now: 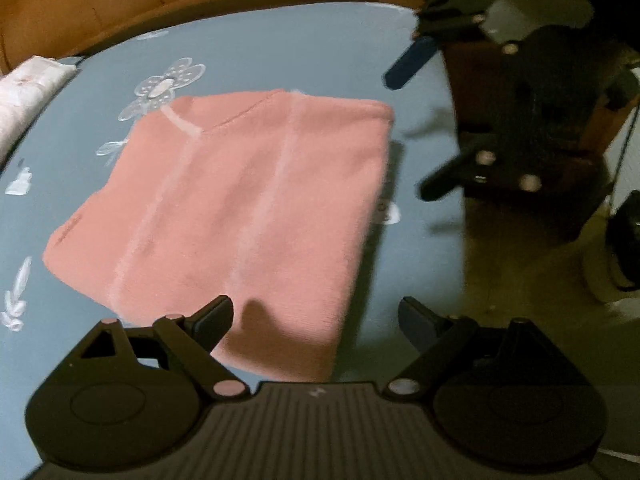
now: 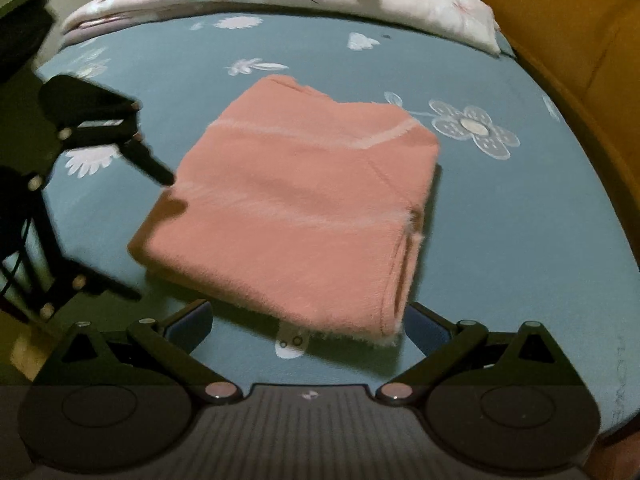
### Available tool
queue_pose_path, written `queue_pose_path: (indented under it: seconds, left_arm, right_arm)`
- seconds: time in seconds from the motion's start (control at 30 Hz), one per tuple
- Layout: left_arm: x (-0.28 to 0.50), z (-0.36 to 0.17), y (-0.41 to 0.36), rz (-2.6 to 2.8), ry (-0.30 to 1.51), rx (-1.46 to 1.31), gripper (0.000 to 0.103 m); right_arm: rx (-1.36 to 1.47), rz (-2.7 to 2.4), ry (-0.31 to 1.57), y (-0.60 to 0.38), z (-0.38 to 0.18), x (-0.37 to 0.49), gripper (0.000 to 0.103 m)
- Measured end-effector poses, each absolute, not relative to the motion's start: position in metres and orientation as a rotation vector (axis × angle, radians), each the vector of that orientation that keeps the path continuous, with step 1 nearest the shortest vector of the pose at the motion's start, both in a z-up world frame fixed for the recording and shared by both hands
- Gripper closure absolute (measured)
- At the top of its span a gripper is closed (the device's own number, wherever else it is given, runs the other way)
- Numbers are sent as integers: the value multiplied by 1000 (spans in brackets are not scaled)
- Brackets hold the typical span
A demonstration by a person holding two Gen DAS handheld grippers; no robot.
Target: Fold clothes
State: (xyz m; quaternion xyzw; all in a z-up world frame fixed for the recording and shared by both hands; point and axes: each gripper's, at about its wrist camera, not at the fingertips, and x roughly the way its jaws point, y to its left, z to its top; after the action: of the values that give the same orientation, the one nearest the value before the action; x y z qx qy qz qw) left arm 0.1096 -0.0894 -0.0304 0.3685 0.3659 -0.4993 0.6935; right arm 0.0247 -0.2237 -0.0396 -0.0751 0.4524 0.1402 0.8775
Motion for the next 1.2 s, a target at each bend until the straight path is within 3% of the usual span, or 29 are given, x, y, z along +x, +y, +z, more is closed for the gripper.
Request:
queue_pose_path:
  seconds: [0.57,0.83,1.2]
  left_arm:
    - [198,-1,-77,-872,865,478,13]
    - [224,-18,-110,-1001,901,384,13]
    - [215,-37,-124,-1178,973,560,13]
  right_arm:
    - [253,200,831,-183,-36,2,0]
    - [691,294,854,-144,-82,3,0]
    - [934,244,711,-143,-116,26,0]
